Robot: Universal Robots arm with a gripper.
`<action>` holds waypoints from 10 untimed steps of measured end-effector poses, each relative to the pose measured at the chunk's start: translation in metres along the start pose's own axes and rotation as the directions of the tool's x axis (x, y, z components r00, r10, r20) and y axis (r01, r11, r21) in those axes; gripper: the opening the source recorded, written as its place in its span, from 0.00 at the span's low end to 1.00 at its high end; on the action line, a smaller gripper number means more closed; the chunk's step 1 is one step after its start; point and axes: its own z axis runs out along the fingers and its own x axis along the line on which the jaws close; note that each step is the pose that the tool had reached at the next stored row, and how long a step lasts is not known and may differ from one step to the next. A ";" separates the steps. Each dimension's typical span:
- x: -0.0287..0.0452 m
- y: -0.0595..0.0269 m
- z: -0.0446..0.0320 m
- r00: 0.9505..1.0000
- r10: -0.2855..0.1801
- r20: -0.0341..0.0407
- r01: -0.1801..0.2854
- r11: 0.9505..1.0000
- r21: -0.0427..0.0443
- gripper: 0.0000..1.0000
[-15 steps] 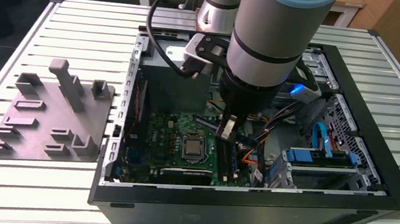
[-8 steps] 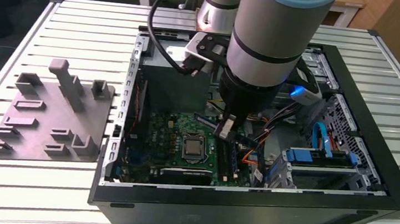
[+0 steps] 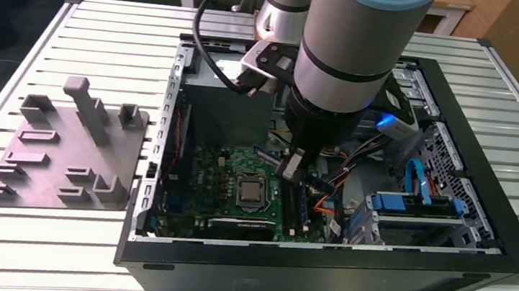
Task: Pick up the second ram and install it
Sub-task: 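Insert the second ram into the second slot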
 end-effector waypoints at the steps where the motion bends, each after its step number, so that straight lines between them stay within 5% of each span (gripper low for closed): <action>1: 0.0000 0.0000 0.0000 1.000 0.006 0.000 -0.006 1.000 0.001 0.14; 10: 0.0000 0.0000 0.0000 0.999 0.037 0.002 -0.037 0.999 0.003 0.14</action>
